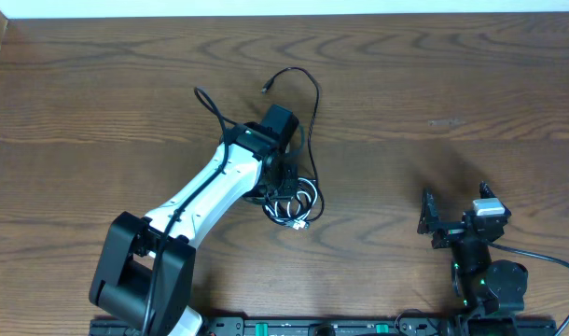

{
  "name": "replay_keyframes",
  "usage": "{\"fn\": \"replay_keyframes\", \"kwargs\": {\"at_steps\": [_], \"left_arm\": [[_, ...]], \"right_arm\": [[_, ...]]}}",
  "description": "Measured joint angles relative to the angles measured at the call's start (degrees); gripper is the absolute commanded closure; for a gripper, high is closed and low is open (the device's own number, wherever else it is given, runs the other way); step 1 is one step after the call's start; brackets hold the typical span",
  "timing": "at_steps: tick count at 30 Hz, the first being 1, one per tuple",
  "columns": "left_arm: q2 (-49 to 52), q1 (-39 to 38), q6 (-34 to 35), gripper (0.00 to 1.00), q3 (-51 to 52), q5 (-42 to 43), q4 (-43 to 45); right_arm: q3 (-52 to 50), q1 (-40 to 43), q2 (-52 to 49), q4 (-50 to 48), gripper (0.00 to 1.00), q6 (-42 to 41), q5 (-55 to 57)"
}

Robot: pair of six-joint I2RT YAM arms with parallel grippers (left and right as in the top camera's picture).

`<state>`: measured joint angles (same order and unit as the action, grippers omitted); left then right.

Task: Untangle cables
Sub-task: 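Lower the left gripper back onto the bundle and grasp a white cable, then lift the white cable upward and pull it left out of the bundle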

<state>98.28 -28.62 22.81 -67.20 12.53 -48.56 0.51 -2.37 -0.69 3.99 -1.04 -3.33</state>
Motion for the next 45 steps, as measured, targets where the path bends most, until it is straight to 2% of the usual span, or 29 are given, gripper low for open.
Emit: {"fn": "replay_keyframes", "kwargs": {"at_steps": [9, 14, 21, 28, 33, 38, 45], "left_arm": [[-0.7, 0.0, 0.3, 0.93, -1.6, 0.0, -4.2], [-7.6, 0.0, 0.3, 0.93, -4.2, 0.6, -4.0], [-24.0, 0.0, 1.3, 0.93, -5.5, 1.2, 6.1], [-37.9, 0.0, 5.8, 0.92, -5.8, 1.2, 23.9], [-46.2, 0.0, 7.2, 0.93, -5.9, 1.1, 33.2], [-51.2, 0.0, 7.4, 0.93, -6.0, -2.0, 35.1], [-50.9, 0.0, 7.4, 0.93, -6.0, -5.7, 34.9]], "right_arm": [[0.0, 0.0, 0.0, 0.0, 0.01, 0.0, 0.0], [0.0, 0.0, 0.0, 0.0, 0.01, 0.0, 0.0], [0.0, 0.0, 0.0, 0.0, 0.01, 0.0, 0.0], [0.0, 0.0, 0.0, 0.0, 0.01, 0.0, 0.0], [0.0, 0.0, 0.0, 0.0, 0.01, 0.0, 0.0], [0.0, 0.0, 0.0, 0.0, 0.01, 0.0, 0.0], [0.0, 0.0, 0.0, 0.0, 0.01, 0.0, 0.0]]}}
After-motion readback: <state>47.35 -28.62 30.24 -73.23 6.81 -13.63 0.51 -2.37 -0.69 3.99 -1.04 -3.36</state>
